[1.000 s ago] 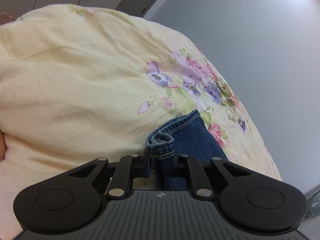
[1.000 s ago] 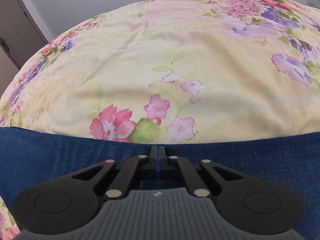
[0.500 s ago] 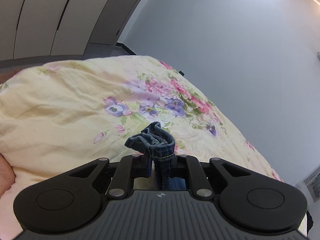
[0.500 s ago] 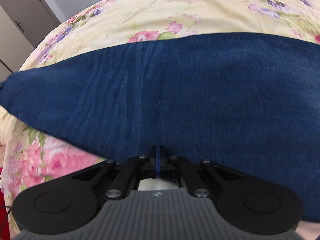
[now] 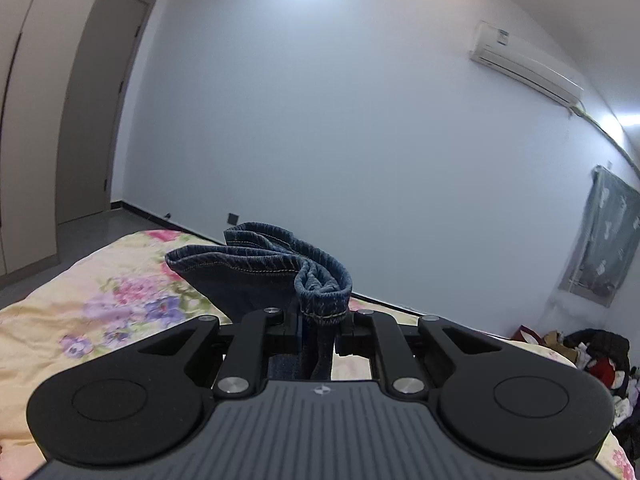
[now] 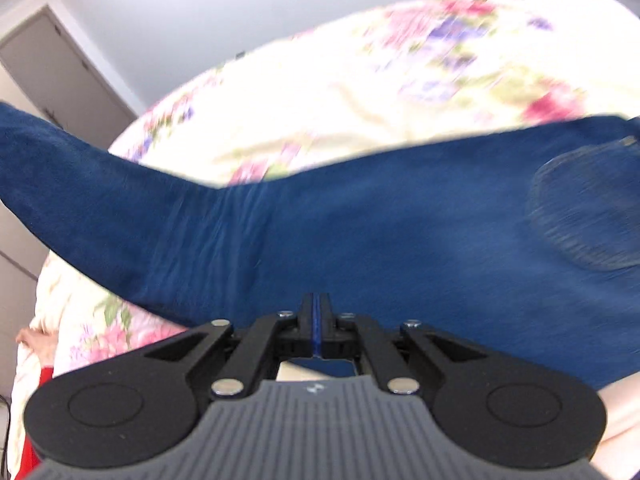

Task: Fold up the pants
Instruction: 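Lift the hem end with the left tool and lay it over the back pocket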

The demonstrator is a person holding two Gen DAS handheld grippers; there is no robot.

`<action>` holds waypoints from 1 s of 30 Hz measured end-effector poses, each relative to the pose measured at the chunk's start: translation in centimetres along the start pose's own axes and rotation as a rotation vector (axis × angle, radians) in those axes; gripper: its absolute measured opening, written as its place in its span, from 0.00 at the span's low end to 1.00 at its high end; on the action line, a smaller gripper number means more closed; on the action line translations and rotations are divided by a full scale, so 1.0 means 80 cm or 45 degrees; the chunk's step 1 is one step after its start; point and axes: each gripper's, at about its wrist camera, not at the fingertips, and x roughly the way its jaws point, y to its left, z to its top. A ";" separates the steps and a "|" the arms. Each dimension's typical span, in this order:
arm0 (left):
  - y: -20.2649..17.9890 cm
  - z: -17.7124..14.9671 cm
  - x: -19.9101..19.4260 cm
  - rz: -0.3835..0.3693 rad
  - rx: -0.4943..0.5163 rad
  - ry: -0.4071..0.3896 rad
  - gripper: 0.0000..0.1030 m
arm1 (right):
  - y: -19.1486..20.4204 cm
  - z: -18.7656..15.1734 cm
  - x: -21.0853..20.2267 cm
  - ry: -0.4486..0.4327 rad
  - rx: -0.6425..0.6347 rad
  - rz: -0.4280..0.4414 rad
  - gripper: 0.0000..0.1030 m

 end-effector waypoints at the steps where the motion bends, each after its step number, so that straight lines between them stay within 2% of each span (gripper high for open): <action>1: -0.034 0.001 0.002 -0.028 0.033 0.006 0.13 | -0.014 0.002 -0.013 -0.024 0.004 0.005 0.00; 5: -0.167 -0.023 0.027 -0.131 0.156 0.075 0.13 | -0.063 0.002 -0.045 -0.091 0.009 -0.018 0.00; 8: -0.264 -0.074 0.059 -0.183 0.292 0.145 0.13 | -0.104 0.001 -0.053 -0.118 0.052 -0.029 0.00; 11: -0.344 -0.161 0.095 -0.235 0.469 0.265 0.12 | -0.140 -0.008 -0.058 -0.143 0.095 -0.033 0.00; 14: -0.398 -0.266 0.114 -0.277 0.615 0.443 0.11 | -0.180 -0.007 -0.057 -0.163 0.144 -0.045 0.00; 16: -0.417 -0.335 0.113 -0.297 0.698 0.571 0.11 | -0.201 -0.012 -0.055 -0.167 0.188 -0.035 0.00; 18: -0.423 -0.380 0.109 -0.339 0.770 0.638 0.11 | -0.219 -0.019 -0.055 -0.155 0.231 -0.032 0.00; 21: -0.425 -0.406 0.100 -0.440 0.804 0.769 0.11 | -0.236 -0.022 -0.054 -0.127 0.293 0.004 0.00; 24: -0.431 -0.417 0.107 -0.502 0.837 0.974 0.12 | -0.244 -0.022 -0.053 -0.107 0.358 0.077 0.00; 26: -0.426 -0.427 0.123 -0.548 0.801 1.109 0.15 | -0.245 -0.024 -0.051 -0.087 0.370 0.074 0.00; 27: -0.420 -0.429 0.132 -0.573 0.751 1.172 0.20 | -0.247 -0.026 -0.051 -0.078 0.373 0.066 0.00; 30: -0.402 -0.436 0.150 -0.635 0.501 1.284 0.34 | -0.254 -0.037 -0.053 -0.066 0.407 0.063 0.00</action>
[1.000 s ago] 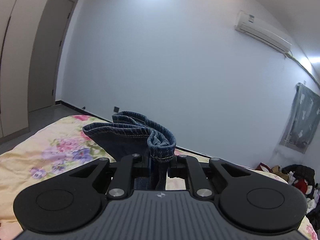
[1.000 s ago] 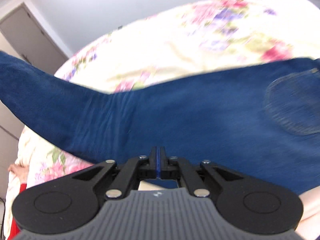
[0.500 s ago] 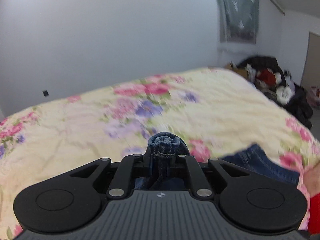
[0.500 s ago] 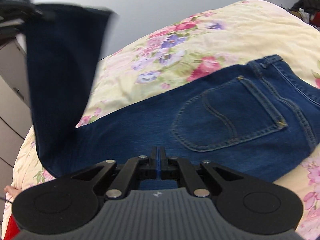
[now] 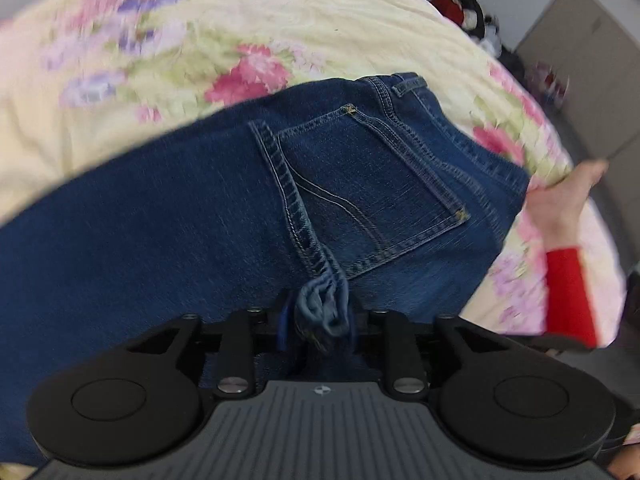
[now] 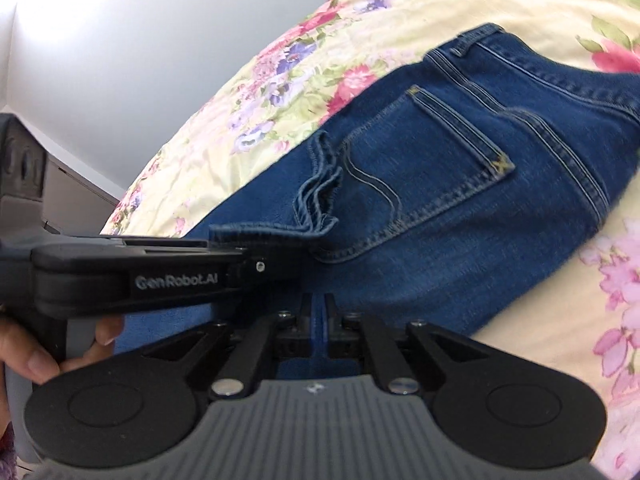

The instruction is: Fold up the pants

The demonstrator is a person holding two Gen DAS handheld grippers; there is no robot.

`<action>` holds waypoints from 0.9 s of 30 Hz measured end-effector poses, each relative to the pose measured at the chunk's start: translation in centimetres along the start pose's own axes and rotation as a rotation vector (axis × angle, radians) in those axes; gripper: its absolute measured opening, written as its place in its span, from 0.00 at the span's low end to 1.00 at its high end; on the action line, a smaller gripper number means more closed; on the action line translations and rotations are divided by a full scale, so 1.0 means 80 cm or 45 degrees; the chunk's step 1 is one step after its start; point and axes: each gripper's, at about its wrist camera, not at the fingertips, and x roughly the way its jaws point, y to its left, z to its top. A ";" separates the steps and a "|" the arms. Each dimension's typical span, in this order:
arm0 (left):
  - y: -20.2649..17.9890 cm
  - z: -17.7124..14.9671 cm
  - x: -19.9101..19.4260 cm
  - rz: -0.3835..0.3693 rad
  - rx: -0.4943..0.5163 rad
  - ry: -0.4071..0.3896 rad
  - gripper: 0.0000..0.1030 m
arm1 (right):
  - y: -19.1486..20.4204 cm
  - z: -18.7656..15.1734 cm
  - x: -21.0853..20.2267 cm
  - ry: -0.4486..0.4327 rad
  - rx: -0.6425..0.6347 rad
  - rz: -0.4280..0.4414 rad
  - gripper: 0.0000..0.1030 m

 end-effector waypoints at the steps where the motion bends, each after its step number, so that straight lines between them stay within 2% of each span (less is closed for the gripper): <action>1: 0.005 -0.002 0.001 -0.051 -0.044 0.001 0.39 | -0.006 -0.002 -0.002 0.004 0.017 0.005 0.00; 4: 0.011 -0.005 -0.009 -0.135 -0.088 -0.021 0.41 | -0.020 -0.001 -0.002 0.004 0.094 0.035 0.09; 6: 0.015 -0.006 -0.026 -0.175 -0.097 -0.066 0.45 | -0.026 0.000 -0.007 -0.020 0.131 0.049 0.26; 8: 0.022 -0.005 -0.049 -0.190 -0.103 -0.132 0.47 | -0.030 0.004 -0.012 -0.049 0.156 0.071 0.33; 12: 0.054 -0.012 -0.095 -0.105 -0.112 -0.269 0.48 | -0.038 0.010 -0.018 -0.081 0.264 0.201 0.46; 15: 0.091 -0.026 -0.117 0.020 -0.124 -0.315 0.48 | -0.033 0.012 -0.006 -0.053 0.267 0.188 0.55; 19: 0.153 -0.054 -0.140 0.141 -0.214 -0.343 0.48 | -0.035 0.012 0.022 -0.005 0.283 0.128 0.54; 22: 0.202 -0.079 -0.158 0.187 -0.301 -0.364 0.48 | -0.036 0.016 0.032 -0.010 0.288 0.144 0.54; 24: 0.233 -0.096 -0.171 0.213 -0.357 -0.375 0.48 | -0.036 0.016 0.039 0.010 0.300 0.189 0.37; 25: 0.245 -0.102 -0.176 0.219 -0.382 -0.382 0.48 | -0.037 0.014 0.045 0.027 0.317 0.191 0.35; 27: 0.266 -0.117 -0.186 0.231 -0.421 -0.399 0.48 | -0.037 0.008 0.056 0.031 0.324 0.177 0.24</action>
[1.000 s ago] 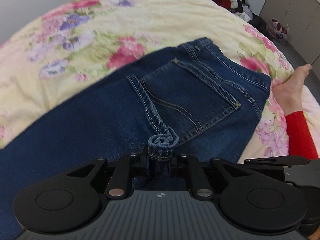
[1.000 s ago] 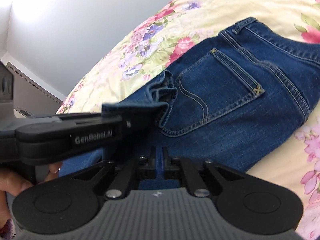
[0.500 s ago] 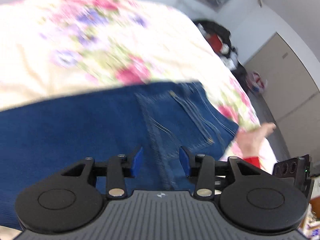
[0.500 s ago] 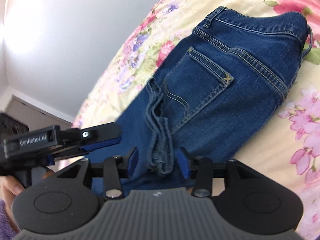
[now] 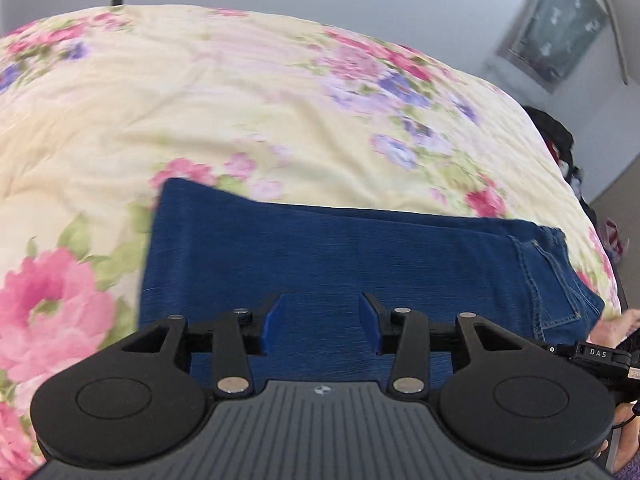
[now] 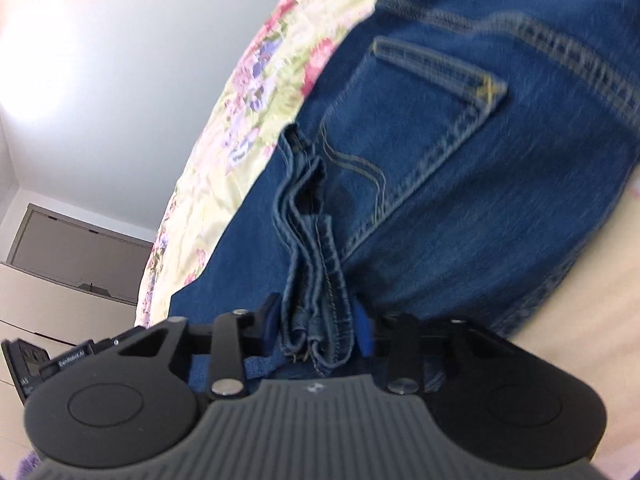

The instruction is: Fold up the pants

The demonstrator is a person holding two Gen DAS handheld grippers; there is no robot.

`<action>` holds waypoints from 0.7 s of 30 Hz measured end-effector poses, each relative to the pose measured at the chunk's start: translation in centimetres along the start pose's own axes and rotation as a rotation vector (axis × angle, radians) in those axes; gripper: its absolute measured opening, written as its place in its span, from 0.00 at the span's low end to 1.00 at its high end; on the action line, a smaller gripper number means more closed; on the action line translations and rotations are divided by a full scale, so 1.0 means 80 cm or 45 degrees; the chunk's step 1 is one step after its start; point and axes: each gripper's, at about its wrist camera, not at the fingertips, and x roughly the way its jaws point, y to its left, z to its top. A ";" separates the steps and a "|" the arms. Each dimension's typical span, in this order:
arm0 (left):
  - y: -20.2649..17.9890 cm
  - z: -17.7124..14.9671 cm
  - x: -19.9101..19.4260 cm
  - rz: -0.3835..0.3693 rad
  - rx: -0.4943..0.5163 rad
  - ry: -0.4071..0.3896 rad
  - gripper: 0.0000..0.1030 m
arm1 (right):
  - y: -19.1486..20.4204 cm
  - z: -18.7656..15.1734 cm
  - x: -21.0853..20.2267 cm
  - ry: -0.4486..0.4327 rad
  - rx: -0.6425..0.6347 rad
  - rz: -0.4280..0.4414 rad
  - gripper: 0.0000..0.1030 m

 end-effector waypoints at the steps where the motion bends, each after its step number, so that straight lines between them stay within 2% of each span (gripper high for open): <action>1: 0.012 -0.002 -0.007 0.009 -0.017 -0.016 0.48 | 0.000 -0.001 0.002 -0.009 0.001 -0.013 0.21; 4: 0.043 -0.006 -0.032 0.016 -0.058 -0.066 0.48 | 0.011 -0.005 -0.002 -0.022 -0.032 -0.038 0.16; 8: 0.075 -0.012 -0.060 0.058 -0.089 -0.123 0.48 | 0.064 -0.004 -0.011 -0.038 -0.160 -0.133 0.12; 13: 0.109 -0.027 -0.085 0.062 -0.180 -0.175 0.48 | 0.203 0.010 -0.022 -0.094 -0.431 -0.230 0.10; 18: 0.125 -0.038 -0.094 0.068 -0.231 -0.191 0.48 | 0.357 0.023 -0.038 -0.209 -0.705 -0.252 0.10; 21: 0.128 -0.041 -0.098 0.041 -0.237 -0.212 0.48 | 0.428 0.033 -0.072 -0.317 -0.807 -0.213 0.10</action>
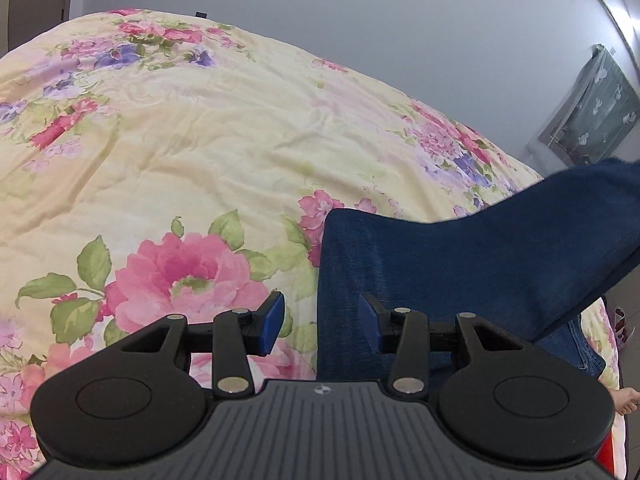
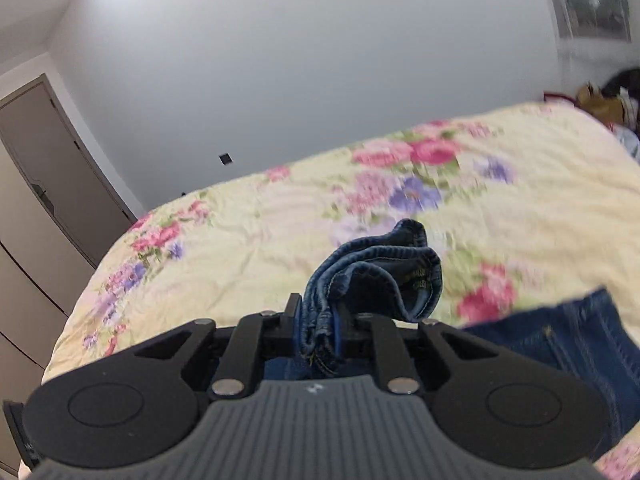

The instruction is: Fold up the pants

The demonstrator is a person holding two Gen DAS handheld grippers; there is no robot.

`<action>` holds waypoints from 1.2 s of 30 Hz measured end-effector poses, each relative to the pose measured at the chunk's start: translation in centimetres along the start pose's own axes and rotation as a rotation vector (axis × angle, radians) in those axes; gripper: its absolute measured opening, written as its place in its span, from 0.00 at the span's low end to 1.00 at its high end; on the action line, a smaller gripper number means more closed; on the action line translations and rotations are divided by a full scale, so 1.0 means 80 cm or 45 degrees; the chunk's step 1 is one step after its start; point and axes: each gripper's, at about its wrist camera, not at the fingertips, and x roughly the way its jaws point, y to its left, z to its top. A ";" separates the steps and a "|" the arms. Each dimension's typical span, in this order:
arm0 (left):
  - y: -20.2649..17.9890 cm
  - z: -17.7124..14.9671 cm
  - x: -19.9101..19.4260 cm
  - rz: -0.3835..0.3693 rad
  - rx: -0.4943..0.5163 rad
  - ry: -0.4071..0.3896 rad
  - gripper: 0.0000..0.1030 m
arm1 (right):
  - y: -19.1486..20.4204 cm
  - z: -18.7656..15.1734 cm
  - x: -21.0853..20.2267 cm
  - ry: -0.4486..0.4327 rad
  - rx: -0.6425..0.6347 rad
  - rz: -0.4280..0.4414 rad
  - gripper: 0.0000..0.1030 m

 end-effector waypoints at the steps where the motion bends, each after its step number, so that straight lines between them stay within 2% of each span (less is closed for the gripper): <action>1: -0.001 0.000 0.001 -0.009 0.000 -0.002 0.48 | 0.009 0.018 -0.011 -0.042 -0.018 -0.003 0.10; 4: -0.008 -0.002 0.013 -0.041 0.028 0.014 0.48 | -0.011 0.045 -0.055 -0.128 -0.066 -0.065 0.10; 7: -0.022 -0.008 0.039 -0.028 0.087 0.047 0.48 | -0.084 0.033 -0.066 -0.098 -0.014 -0.199 0.10; 9: -0.033 -0.015 0.058 -0.014 0.110 0.076 0.48 | -0.157 0.000 -0.042 -0.007 0.082 -0.305 0.10; 12: -0.053 -0.027 0.084 -0.011 0.153 0.118 0.43 | -0.266 -0.073 0.009 0.122 0.235 -0.480 0.10; 14: -0.067 -0.033 0.096 -0.006 0.200 0.127 0.43 | -0.327 -0.121 0.039 0.217 0.392 -0.525 0.10; 16: -0.082 -0.036 0.108 -0.016 0.248 0.129 0.42 | -0.363 -0.152 0.051 0.226 0.465 -0.540 0.10; 18: -0.093 -0.038 0.121 -0.036 0.278 0.147 0.40 | -0.377 -0.163 0.051 0.209 0.490 -0.489 0.10; 21: -0.105 -0.047 0.150 0.004 0.295 0.209 0.31 | -0.381 -0.163 0.051 0.219 0.462 -0.453 0.10; 24: -0.103 -0.057 0.165 0.028 0.267 0.221 0.31 | -0.383 -0.162 0.052 0.237 0.471 -0.444 0.10; 28: -0.094 -0.054 0.166 0.013 0.221 0.231 0.31 | -0.373 -0.143 0.050 0.249 0.467 -0.437 0.10; 33: -0.093 -0.049 0.164 -0.016 0.193 0.243 0.31 | -0.328 -0.072 -0.004 0.011 0.412 -0.187 0.10; 35: -0.094 -0.051 0.163 -0.036 0.193 0.244 0.31 | -0.320 -0.057 -0.021 -0.044 0.344 -0.206 0.10; 36: -0.096 -0.053 0.164 -0.030 0.211 0.247 0.31 | -0.324 -0.057 -0.023 -0.038 0.320 -0.232 0.10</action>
